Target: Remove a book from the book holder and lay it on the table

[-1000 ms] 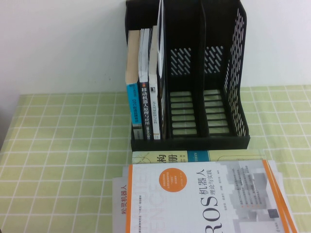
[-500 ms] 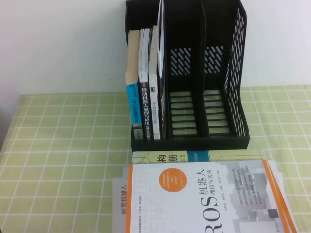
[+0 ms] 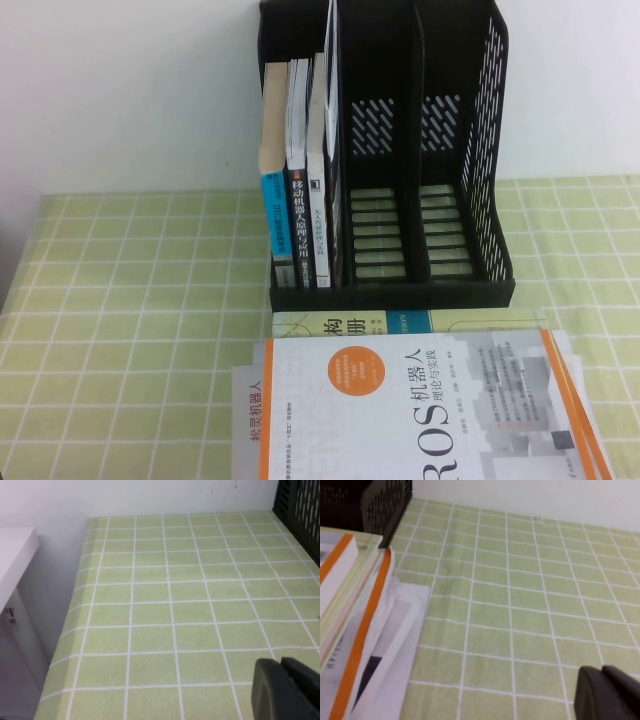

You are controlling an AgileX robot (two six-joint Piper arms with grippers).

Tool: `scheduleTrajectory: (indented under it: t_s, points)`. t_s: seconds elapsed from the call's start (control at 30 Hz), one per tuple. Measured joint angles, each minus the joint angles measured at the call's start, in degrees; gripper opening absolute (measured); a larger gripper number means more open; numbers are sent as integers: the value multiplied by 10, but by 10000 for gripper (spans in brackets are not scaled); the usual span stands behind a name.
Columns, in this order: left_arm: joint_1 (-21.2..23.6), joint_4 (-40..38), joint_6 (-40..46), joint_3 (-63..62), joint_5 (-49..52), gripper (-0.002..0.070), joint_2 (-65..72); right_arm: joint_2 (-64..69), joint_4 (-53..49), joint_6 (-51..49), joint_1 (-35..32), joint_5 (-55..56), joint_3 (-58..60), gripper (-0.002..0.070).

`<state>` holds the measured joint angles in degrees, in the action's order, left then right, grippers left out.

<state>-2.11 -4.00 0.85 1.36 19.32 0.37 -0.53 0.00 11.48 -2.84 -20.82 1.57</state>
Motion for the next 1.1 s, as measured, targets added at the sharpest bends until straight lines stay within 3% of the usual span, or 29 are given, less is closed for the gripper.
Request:
scheduleTrajectory:
  t_s: [1.1]
  points:
    - [0, 0, 0, 0, 0, -3, 0, 0, 0, -6, 19, 1, 0, -2]
